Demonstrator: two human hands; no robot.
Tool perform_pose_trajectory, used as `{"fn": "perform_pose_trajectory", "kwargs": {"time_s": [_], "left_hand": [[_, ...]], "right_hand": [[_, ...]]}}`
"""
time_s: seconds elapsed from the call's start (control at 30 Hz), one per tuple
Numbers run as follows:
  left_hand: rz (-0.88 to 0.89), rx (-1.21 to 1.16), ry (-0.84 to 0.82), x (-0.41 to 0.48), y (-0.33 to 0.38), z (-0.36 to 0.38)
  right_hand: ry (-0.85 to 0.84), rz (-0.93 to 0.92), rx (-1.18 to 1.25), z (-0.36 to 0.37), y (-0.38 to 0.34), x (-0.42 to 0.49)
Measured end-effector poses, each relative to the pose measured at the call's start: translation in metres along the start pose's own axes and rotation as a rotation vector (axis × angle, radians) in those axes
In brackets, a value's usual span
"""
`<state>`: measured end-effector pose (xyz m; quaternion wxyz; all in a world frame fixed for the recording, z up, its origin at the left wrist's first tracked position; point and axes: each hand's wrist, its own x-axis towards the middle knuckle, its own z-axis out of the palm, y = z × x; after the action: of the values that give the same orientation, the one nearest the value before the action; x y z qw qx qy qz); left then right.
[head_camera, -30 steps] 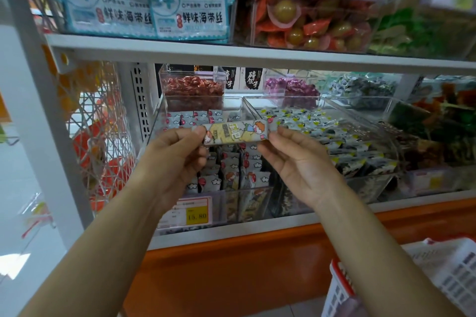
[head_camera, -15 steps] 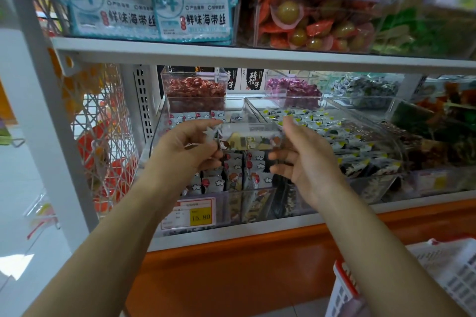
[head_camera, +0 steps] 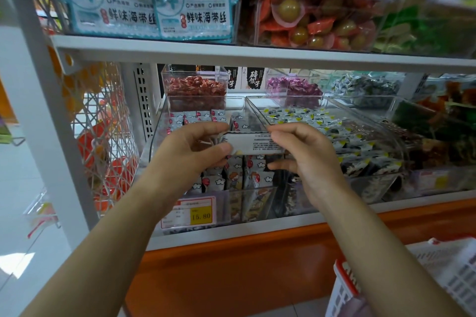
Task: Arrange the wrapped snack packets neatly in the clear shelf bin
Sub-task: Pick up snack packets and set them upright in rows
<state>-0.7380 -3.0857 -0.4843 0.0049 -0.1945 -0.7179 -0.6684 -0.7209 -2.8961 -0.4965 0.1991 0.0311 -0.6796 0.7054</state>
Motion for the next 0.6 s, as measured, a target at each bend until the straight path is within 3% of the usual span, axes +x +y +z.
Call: {"fn": "perform_pose_trajectory", "kwargs": {"time_s": [0.13, 0.23, 0.3, 0.47, 0.6], "left_hand": [[0.063, 0.181, -0.049, -0.002, 0.005, 0.004], [0.072, 0.223, -0.076, -0.003, 0.003, 0.011], [0.021, 0.144, -0.060, -0.001, -0.001, 0.012], [-0.202, -0.237, 0.032, 0.007, -0.005, 0.008], [-0.217, -0.302, 0.027, 0.007, -0.006, 0.006]], "right_hand": [[0.110, -0.057, -0.105, -0.002, 0.000, 0.003], [0.098, -0.114, -0.197, -0.001, 0.002, 0.003], [0.051, -0.105, -0.223, 0.001, 0.004, 0.001], [-0.135, -0.005, -0.024, 0.001, 0.002, 0.001], [-0.093, -0.036, -0.058, 0.000, 0.004, 0.002]]}}
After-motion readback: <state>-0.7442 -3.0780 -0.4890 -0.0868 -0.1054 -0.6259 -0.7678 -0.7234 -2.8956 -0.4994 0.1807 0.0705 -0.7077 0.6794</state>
